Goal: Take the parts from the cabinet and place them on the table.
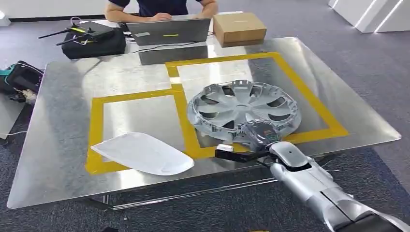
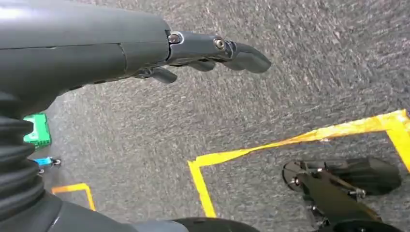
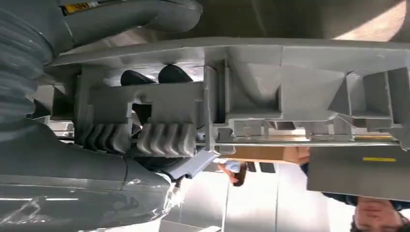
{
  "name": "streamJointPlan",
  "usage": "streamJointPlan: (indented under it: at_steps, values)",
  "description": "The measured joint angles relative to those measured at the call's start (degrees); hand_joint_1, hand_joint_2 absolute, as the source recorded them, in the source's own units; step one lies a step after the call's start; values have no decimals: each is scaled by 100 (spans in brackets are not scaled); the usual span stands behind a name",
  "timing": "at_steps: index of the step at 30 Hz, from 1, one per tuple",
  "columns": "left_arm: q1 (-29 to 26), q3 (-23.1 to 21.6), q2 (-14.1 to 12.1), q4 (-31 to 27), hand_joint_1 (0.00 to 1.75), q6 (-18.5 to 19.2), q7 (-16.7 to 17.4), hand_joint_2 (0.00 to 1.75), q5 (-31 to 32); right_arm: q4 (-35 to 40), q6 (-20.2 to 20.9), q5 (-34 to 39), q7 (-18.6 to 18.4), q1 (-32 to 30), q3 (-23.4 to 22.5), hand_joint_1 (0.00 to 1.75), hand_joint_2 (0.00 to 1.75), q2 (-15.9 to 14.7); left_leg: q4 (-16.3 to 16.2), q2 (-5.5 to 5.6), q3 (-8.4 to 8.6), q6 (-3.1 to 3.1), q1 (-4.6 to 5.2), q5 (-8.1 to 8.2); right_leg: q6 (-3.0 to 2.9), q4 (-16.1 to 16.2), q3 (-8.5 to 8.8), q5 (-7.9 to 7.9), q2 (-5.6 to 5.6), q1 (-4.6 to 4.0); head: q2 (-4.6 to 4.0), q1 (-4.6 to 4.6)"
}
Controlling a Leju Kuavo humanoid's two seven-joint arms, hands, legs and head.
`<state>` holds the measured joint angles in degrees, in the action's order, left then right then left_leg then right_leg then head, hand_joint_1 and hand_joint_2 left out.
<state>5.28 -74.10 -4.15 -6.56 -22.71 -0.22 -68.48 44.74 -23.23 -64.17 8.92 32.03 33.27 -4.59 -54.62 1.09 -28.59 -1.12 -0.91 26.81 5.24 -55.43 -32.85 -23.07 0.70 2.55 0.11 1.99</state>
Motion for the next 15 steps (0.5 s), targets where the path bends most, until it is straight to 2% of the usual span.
streamJointPlan:
  at_steps: [12, 13, 15]
  values:
    - [-2, -260, -26, 0, 0, 118, -336, 175, 148, -52, -65, 159, 0, -20, 199, 175, 175, 2, 0, 0, 1, 0, 1, 0, 0, 0, -4, 0, 2, 0, 0, 0]
    - [-2, -269, -31, 0, 0, 156, -356, 175, 171, -52, -72, 173, 0, -27, 199, 0, 0, 0, 0, 0, 0, 0, 0, 0, 0, 0, -5, 0, 3, 0, 0, 0]
    - [-2, -286, -44, 0, 0, 210, -363, 175, 186, -52, -70, 188, 11, -43, 205, 0, 0, -4, 0, 0, 0, 0, 0, 0, 0, 0, -5, 0, 3, 0, 0, -2]
